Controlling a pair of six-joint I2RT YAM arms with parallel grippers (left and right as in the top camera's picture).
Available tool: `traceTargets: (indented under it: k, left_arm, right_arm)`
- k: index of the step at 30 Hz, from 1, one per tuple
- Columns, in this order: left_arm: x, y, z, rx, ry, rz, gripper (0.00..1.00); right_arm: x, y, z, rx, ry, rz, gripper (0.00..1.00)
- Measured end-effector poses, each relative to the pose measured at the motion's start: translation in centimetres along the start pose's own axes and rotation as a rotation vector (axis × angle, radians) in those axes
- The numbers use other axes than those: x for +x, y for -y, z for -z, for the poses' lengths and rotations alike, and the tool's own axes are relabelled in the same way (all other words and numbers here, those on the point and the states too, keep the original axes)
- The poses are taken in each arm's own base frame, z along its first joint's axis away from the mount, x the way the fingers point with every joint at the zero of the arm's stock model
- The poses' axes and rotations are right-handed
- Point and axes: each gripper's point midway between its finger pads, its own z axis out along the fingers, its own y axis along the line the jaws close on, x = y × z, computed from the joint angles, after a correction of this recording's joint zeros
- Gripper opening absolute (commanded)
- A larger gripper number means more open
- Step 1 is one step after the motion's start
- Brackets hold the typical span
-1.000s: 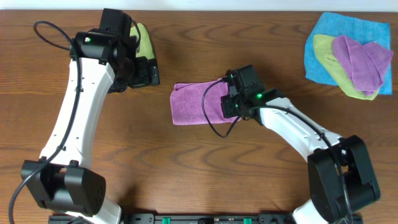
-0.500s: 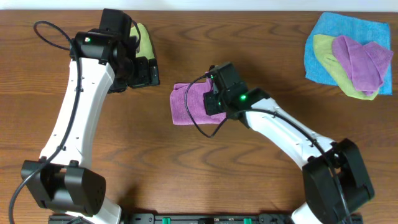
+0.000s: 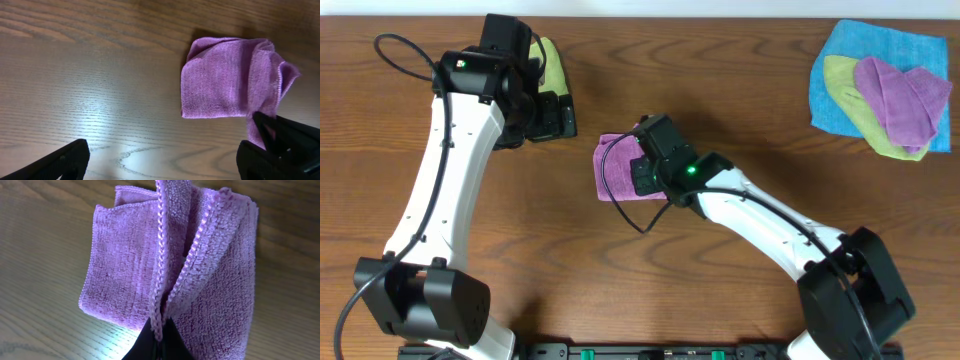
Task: Fold the cloth
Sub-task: 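Fold the strip's right end over toward the left with the right gripper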
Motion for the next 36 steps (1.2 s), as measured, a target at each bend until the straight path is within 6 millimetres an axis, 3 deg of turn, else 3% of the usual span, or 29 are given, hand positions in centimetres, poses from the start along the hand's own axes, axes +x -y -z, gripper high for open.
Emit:
traceTargets:
  k: [13, 24, 31, 32, 33, 34, 35, 36]
  left_arm:
    - [0.0, 0.0, 0.0, 0.000, 0.000, 0.000, 0.95]
    - [-0.2, 0.1, 0.0, 0.003, 0.010, -0.001, 0.95]
    - [-0.4, 0.1, 0.0, 0.004, 0.015, -0.002, 0.95]
    - [-0.4, 0.1, 0.0, 0.004, 0.015, -0.002, 0.95]
    - [-0.4, 0.1, 0.0, 0.004, 0.015, -0.002, 0.95]
    - [-0.4, 0.1, 0.0, 0.004, 0.015, -0.002, 0.95]
    - [-0.4, 0.1, 0.0, 0.004, 0.015, -0.002, 0.95]
    - [-0.4, 0.1, 0.0, 0.004, 0.016, -0.002, 0.95]
  right_arm:
    - [0.1, -2.1, -2.1, -0.037, 0.025, 0.003, 0.02]
    - [0.1, -4.9, -1.9, -0.095, 0.054, 0.003, 0.02]
    - [0.6, -5.0, -2.8, -0.087, 0.044, 0.008, 0.02]
    - [0.6, -5.0, -2.9, -0.087, 0.045, 0.007, 0.13]
    - [0.5, -5.0, -3.0, -0.089, 0.049, -0.001, 0.46]
    - [0.3, -5.1, -3.1, -0.093, 0.057, -0.002, 0.90]
    - [0.0, -5.4, -3.0, -0.105, 0.069, -0.003, 0.99]
    - [-0.4, -5.8, -3.0, -0.122, 0.084, -0.004, 0.99]
